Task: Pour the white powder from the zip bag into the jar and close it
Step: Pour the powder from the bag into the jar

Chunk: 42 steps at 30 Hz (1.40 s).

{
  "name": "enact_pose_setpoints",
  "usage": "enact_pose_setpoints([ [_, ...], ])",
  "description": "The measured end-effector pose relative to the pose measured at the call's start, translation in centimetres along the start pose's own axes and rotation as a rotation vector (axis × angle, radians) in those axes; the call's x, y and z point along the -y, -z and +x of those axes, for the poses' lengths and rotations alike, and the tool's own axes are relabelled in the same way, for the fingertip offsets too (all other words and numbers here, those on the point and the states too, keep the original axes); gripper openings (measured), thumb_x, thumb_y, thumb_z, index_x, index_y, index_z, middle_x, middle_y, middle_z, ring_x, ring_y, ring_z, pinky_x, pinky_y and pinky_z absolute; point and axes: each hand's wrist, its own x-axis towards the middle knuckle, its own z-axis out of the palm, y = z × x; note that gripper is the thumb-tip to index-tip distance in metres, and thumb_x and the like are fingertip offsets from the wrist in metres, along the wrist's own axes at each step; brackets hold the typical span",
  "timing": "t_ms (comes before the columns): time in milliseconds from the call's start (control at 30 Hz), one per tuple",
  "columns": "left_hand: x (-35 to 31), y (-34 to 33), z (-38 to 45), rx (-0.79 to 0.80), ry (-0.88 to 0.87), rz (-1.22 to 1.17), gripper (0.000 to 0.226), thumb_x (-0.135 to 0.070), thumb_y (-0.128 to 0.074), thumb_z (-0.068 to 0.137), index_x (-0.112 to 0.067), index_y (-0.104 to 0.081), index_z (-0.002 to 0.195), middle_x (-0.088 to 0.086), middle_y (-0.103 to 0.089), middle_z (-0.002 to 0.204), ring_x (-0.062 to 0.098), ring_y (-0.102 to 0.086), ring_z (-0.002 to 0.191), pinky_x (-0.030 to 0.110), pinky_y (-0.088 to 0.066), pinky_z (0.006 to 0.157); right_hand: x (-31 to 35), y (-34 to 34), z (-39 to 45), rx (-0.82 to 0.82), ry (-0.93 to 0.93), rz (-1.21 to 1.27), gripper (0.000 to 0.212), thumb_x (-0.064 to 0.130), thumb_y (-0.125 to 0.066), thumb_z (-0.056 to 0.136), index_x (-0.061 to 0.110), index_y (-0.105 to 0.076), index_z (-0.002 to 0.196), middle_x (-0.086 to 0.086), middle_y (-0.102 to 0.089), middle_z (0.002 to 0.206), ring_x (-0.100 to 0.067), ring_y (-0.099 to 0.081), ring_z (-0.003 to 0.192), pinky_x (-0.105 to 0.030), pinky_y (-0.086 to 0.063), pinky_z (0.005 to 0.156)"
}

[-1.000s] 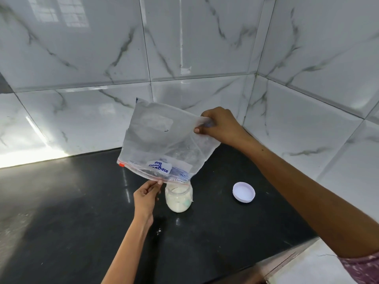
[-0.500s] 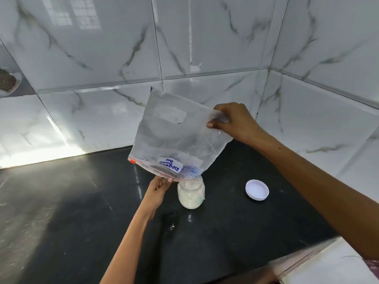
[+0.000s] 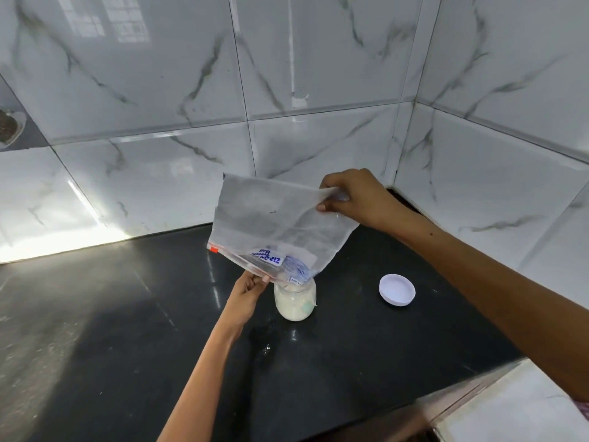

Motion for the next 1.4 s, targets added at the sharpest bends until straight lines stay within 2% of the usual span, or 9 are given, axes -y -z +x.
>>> enact_pose_setpoints([
  [167, 0.2, -0.2, 0.0, -0.012, -0.015, 0.002, 0.031, -0.003, -0.048, 0.095, 0.0, -0.051, 0.126, 0.005, -0.063, 0.123, 0.006, -0.06, 0.11, 0.013, -0.045, 0.093, -0.1, -0.4, -0.3, 0.033, 0.004, -0.048, 0.021, 0.028, -0.07, 0.081, 0.011, -0.065, 0.091, -0.007, -0.065, 0.089, -0.026, -0.059, 0.088, -0.039, -0.047, 0.078],
  [333, 0.1, -0.3, -0.3, -0.035, -0.019, -0.006, 0.031, -0.002, -0.048, 0.095, 0.001, -0.05, 0.126, 0.007, -0.063, 0.123, 0.007, -0.06, 0.11, 0.012, -0.046, 0.091, -0.2, -0.2, -0.4, 0.023, -0.046, -0.033, 0.02, 0.029, -0.071, 0.08, 0.017, -0.056, 0.076, -0.001, -0.055, 0.078, -0.021, -0.051, 0.077, -0.036, -0.043, 0.071],
  [700, -0.4, -0.7, -0.9, -0.14, 0.023, -0.086, 0.023, -0.006, -0.053, 0.094, -0.007, -0.061, 0.116, -0.005, -0.069, 0.109, -0.006, -0.064, 0.097, 0.005, -0.046, 0.078, -0.6, 2.1, 0.5, -0.038, -0.131, 0.045, 0.031, 0.026, -0.069, 0.082, -0.003, -0.061, 0.077, -0.002, -0.049, 0.061, -0.013, -0.041, 0.056, -0.025, -0.028, 0.051],
  [833, -0.2, -0.8, -1.1, -0.208, 0.057, -0.102, 0.015, -0.012, -0.057, 0.093, -0.013, -0.067, 0.104, -0.008, -0.073, 0.099, -0.005, -0.065, 0.093, 0.006, -0.046, 0.075, -0.5, 2.7, 0.4, 0.131, -0.185, 0.033, 0.027, 0.027, -0.073, 0.079, 0.009, -0.063, 0.097, -0.008, -0.065, 0.088, -0.022, -0.062, 0.07, -0.031, -0.051, 0.062],
  [933, -0.3, -0.9, -1.3, -0.235, 0.053, -0.096, 0.012, -0.014, -0.058, 0.093, -0.014, -0.07, 0.096, -0.007, -0.075, 0.093, 0.0, -0.066, 0.092, 0.008, -0.047, 0.075, -0.8, 3.7, 0.0, 0.359, -0.368, 0.025, 0.034, 0.022, -0.078, 0.075, 0.009, -0.057, 0.099, -0.008, -0.068, 0.084, -0.014, -0.069, 0.063, -0.025, -0.057, 0.052],
  [1000, -0.5, -1.0, -1.3, -0.24, 0.046, -0.087, 0.011, -0.014, -0.06, 0.092, -0.015, -0.07, 0.095, -0.006, -0.075, 0.093, 0.002, -0.066, 0.092, 0.008, -0.048, 0.076, -0.6, 3.6, -0.1, 0.268, -0.34, 0.053, 0.023, 0.014, -0.077, 0.076, 0.003, -0.061, 0.089, -0.009, -0.068, 0.073, -0.014, -0.069, 0.059, -0.021, -0.055, 0.048],
  [1100, -0.5, -1.1, -1.4, -0.275, 0.05, -0.053, 0.009, -0.015, -0.062, 0.09, -0.017, -0.071, 0.092, -0.003, -0.074, 0.094, 0.005, -0.066, 0.09, 0.014, -0.046, 0.077, 0.5, 2.7, -0.5, 0.091, -0.175, 0.043, 0.019, 0.009, -0.075, 0.075, -0.002, -0.062, 0.071, -0.009, -0.066, 0.062, -0.019, -0.069, 0.058, -0.033, -0.059, 0.057],
  [1233, -0.5, -1.3, -1.6, -0.33, 0.08, 0.006, 0.006, -0.019, -0.064, 0.089, -0.02, -0.07, 0.089, 0.0, -0.073, 0.093, 0.015, -0.065, 0.094, 0.027, -0.046, 0.086, 0.9, 2.0, -0.4, -0.083, -0.058, 0.002, 0.042, 0.023, -0.079, 0.069, 0.02, -0.043, 0.048, 0.006, -0.044, 0.047, -0.011, -0.048, 0.049, -0.028, -0.036, 0.051],
  [1400, -1.1, -1.6, -1.3, -0.396, 0.121, 0.09, 0.009, -0.021, -0.066, 0.088, -0.025, -0.068, 0.08, -0.001, -0.072, 0.083, 0.021, -0.065, 0.093, 0.046, -0.044, 0.101, 1.3, 0.7, -0.4, -0.013, -0.067, -0.122, 0.042, 0.033, -0.078, 0.068, 0.025, -0.041, 0.051, 0.008, -0.04, 0.052, -0.013, -0.039, 0.055, -0.026, -0.024, 0.048],
])
